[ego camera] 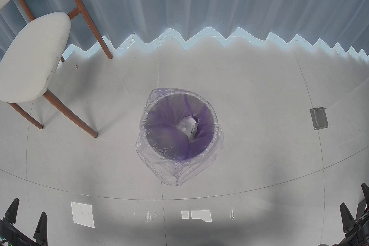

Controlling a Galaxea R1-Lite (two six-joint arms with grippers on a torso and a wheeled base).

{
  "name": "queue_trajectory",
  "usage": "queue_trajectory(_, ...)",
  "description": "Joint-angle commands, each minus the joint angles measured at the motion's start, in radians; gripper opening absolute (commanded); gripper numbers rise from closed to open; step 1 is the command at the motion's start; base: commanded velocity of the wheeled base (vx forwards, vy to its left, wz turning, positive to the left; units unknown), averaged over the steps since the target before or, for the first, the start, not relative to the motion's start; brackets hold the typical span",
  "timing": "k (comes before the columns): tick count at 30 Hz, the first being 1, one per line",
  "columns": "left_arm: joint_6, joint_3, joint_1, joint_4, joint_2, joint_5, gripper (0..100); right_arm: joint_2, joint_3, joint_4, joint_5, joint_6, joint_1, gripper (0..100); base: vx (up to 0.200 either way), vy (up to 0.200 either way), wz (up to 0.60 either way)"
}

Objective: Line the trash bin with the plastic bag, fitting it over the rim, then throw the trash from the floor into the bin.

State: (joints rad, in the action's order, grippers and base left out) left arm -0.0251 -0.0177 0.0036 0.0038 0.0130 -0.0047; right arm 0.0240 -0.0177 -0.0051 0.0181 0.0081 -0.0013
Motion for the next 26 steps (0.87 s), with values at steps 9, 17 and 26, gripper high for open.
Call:
queue_trajectory(9,0.06,0.018,-0.005,0.038,-0.013,-0.075,100,-0.006,0.016,0.005,0.003,0.01,0.007,100,0.0,0.0,0.0)
queue_trajectory(17,0.051,0.018,-0.004,0.039,-0.013,-0.074,100,-0.023,0.016,0.004,0.003,0.009,0.004,100,0.0,0.0,0.0)
queue_trajectory(26,0.051,0.018,-0.004,0.041,-0.013,-0.074,100,-0.024,0.016,0.004,0.003,0.01,0.004,100,0.0,0.0,0.0)
